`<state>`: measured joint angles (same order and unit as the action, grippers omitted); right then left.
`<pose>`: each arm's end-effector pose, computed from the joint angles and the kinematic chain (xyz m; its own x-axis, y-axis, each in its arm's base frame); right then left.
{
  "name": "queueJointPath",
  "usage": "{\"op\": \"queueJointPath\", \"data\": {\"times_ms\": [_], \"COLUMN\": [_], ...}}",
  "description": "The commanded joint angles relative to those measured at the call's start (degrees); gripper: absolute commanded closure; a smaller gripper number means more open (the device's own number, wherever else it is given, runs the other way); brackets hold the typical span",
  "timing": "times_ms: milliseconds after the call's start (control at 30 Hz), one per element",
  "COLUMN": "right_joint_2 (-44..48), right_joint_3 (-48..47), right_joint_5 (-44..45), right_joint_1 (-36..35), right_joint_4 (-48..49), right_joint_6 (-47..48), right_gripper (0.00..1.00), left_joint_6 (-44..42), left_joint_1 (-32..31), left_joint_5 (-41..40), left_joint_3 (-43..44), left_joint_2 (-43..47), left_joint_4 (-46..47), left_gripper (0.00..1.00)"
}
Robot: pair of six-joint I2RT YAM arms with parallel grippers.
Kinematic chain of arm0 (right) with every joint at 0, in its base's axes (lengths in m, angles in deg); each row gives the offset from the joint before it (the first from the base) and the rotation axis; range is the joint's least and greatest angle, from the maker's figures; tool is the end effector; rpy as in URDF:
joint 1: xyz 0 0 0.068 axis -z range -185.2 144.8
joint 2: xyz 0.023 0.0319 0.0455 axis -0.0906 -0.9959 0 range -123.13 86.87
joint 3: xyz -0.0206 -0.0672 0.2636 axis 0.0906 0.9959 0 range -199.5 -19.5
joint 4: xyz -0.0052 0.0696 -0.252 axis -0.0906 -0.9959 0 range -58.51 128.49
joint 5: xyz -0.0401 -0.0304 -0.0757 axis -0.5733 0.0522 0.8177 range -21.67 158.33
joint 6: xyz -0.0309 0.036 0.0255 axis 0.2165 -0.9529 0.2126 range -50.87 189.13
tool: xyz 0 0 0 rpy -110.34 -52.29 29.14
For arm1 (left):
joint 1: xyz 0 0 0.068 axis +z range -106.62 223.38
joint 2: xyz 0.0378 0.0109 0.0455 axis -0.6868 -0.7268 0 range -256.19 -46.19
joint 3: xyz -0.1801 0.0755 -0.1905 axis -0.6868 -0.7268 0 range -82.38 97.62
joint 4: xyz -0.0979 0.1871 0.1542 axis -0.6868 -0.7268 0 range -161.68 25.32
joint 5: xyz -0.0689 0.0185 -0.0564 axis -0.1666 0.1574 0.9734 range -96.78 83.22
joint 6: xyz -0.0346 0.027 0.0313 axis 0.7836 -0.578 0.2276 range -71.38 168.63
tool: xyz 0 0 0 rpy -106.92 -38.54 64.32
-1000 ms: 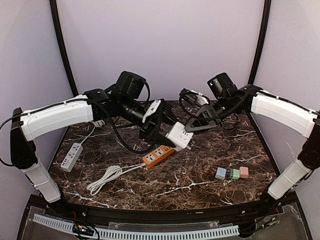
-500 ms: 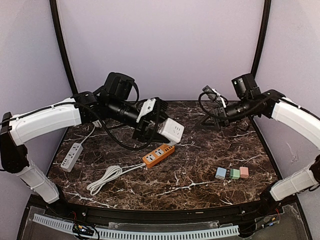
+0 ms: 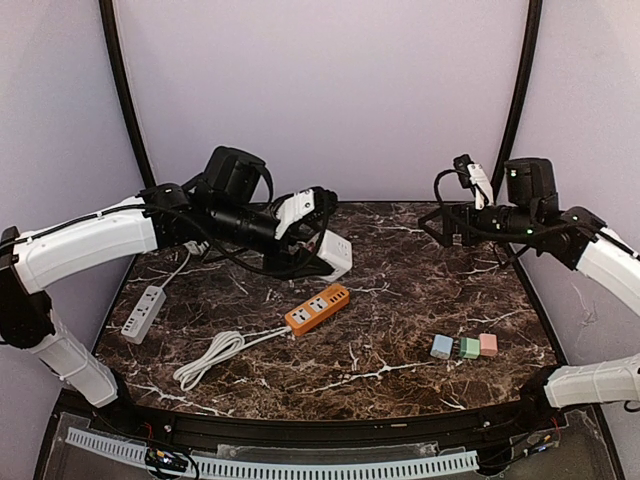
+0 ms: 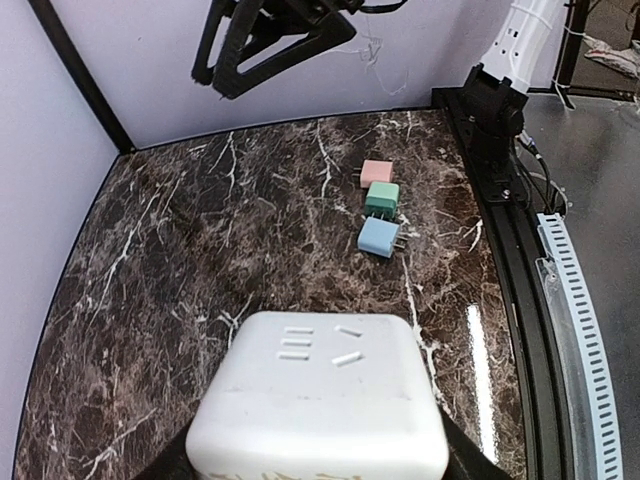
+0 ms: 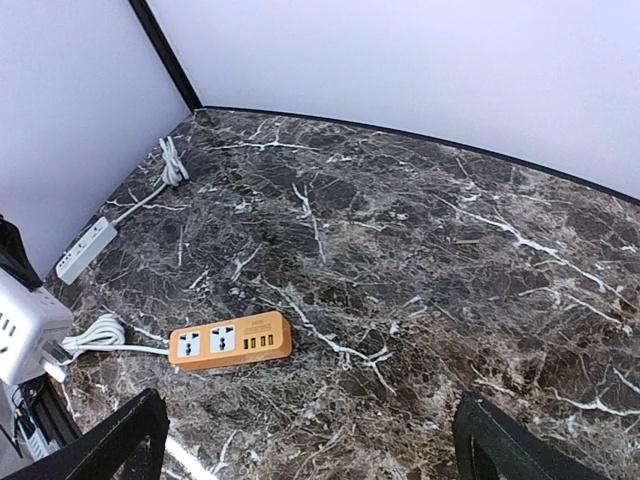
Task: Insert the plug
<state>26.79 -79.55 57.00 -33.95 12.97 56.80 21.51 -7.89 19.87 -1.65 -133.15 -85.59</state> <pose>0.1997 0.1175 0.3553 -0.5033 -0.0372 -0.8633 -0.5318 0.8008 0.2756 0.2067 -0.2833 0.3619 0.1776 0.4296 -0.8854 0.9730 0.0584 0.2235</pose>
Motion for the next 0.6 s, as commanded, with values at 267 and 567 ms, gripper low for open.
{"op": "queueJointPath", "data": {"times_ms": [267, 567], "right_joint_2": [6.1, 5.3], "right_joint_3": [5.5, 4.3], "right_joint_5": [-0.6, 3.2], "right_joint_1": [0.2, 0.2], "right_joint_4": [1.5, -5.5], "right_joint_6": [-0.1, -1.6], "right_gripper": [0.01, 0.01], "left_joint_6": [12.4, 29.3], "left_joint_1": [-0.2, -0.4], "left_joint_5": [-15.8, -27.8], "left_joint_3": [0.8, 6.1], "left_joint_2": [5.3, 3.6], "left_joint_4": [-9.0, -19.0], "left_gripper": [0.99, 0.99]}}
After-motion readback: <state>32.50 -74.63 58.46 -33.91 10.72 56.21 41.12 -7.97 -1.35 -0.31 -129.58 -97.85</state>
